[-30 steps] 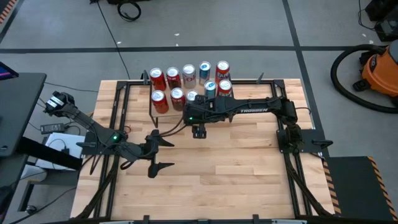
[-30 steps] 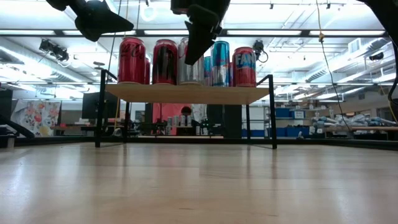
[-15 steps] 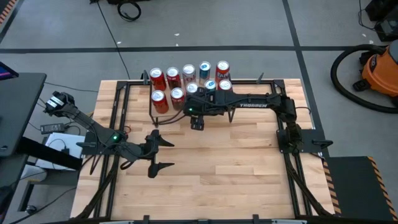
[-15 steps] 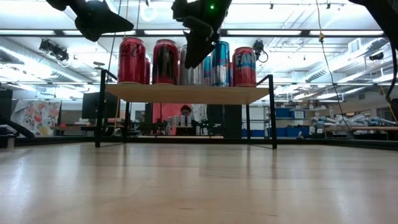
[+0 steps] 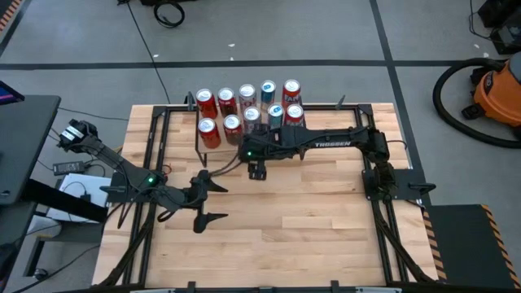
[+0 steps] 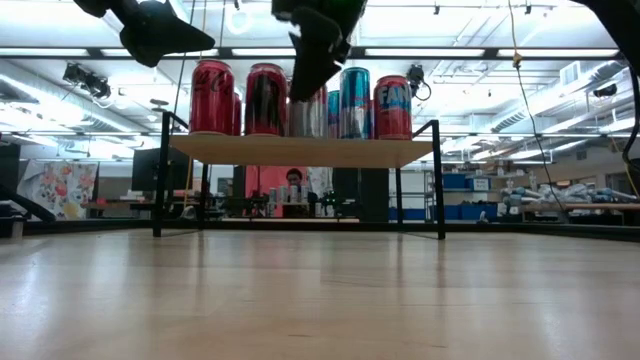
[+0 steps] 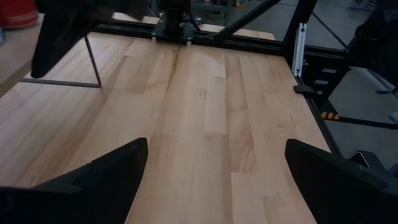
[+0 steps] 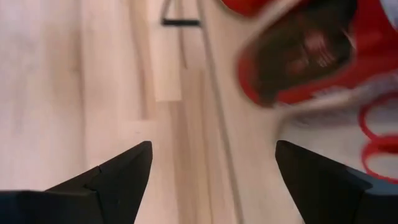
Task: Place canned beverage on shelf
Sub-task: Adjust the white soda can on the shelf
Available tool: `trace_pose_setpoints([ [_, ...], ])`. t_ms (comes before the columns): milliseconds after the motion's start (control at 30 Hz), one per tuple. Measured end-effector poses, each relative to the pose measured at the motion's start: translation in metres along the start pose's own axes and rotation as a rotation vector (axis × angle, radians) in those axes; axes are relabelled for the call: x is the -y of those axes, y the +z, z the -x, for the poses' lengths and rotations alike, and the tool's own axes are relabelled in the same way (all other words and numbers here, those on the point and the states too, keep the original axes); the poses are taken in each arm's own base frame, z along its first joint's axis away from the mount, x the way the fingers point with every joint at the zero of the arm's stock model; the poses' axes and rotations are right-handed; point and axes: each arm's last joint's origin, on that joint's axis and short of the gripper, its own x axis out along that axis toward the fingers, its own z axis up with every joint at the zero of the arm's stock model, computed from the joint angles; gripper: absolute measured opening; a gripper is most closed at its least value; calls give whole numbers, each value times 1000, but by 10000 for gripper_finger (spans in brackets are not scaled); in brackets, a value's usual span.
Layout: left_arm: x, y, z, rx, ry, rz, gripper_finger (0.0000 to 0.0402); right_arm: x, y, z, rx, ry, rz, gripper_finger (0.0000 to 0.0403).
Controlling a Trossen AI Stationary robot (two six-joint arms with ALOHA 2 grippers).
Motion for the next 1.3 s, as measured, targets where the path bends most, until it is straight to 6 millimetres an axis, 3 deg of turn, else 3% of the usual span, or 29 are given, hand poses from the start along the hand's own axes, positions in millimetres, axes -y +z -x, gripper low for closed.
trace_pose_setpoints([
  [200,5,3,14,16,-57,-10,391,-25,8,5,108,12,87,352],
  [467,10,1,25,55,33,-82,391,-41,4,-15,160,-71,199,352],
  [867,-2,-15,27,-24,268,-154,391,-24,8,-25,205,-136,202,352],
  [1300,-3,-15,27,-24,270,-137,391,-13,6,-29,184,-145,197,352],
])
